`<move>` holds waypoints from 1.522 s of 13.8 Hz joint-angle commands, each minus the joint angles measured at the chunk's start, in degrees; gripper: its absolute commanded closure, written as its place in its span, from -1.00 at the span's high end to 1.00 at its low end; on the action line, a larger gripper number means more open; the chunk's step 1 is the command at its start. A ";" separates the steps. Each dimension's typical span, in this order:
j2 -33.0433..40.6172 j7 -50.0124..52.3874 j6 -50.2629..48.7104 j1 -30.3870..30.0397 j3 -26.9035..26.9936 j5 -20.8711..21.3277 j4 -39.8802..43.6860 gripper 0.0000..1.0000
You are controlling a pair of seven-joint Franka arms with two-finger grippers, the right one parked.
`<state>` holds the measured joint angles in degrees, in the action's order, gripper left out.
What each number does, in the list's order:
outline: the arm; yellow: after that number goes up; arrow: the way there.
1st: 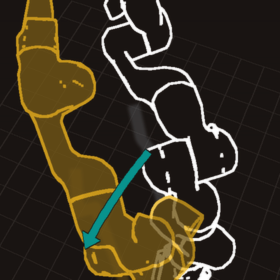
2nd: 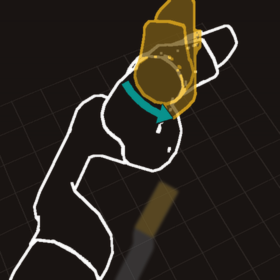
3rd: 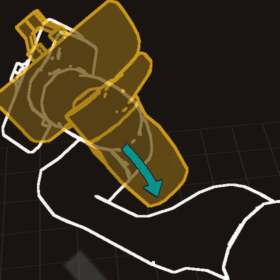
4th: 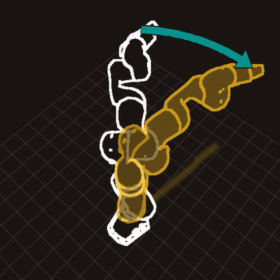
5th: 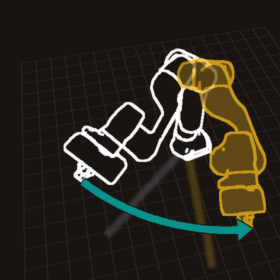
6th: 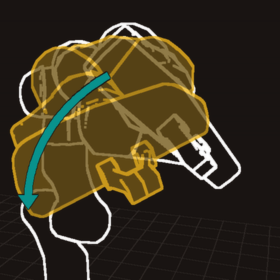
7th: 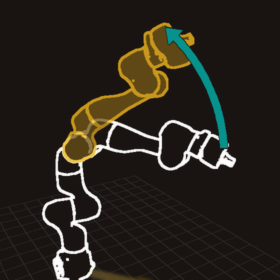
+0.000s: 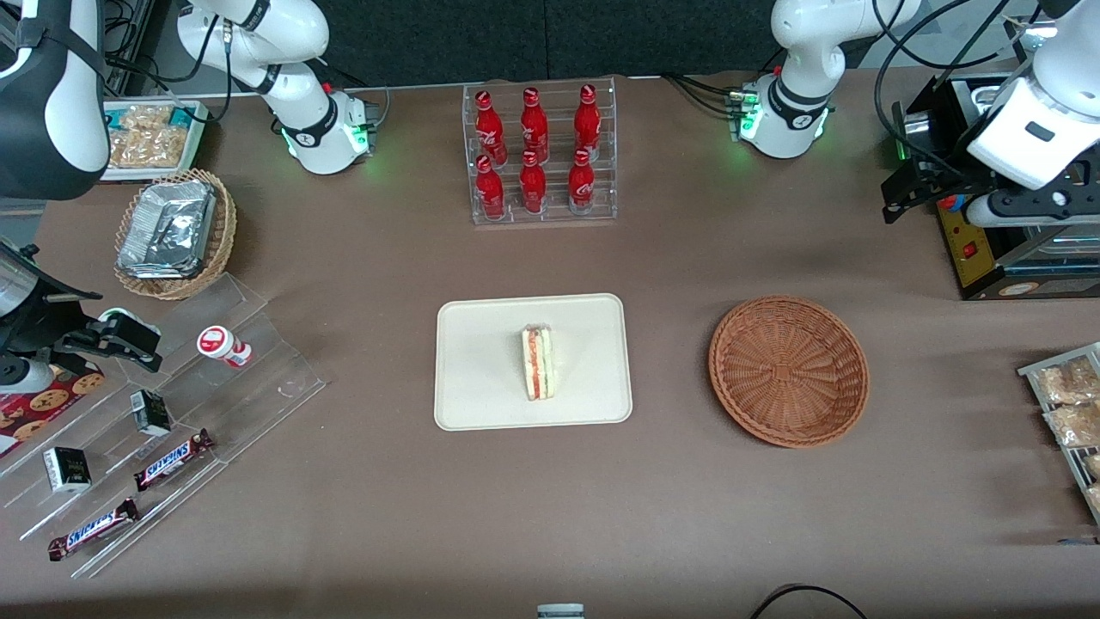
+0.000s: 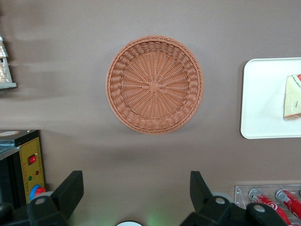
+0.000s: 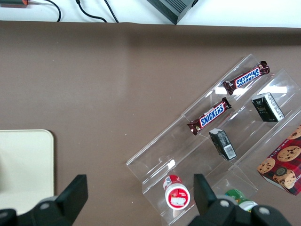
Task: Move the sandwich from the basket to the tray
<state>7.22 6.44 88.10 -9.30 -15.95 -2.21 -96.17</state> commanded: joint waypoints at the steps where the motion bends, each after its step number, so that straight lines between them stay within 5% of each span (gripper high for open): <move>1: -2.47 0.85 -1.26 6.04 5.66 1.68 2.92 1.00; 21: -4.23 0.06 -1.18 7.02 6.46 3.18 6.70 1.00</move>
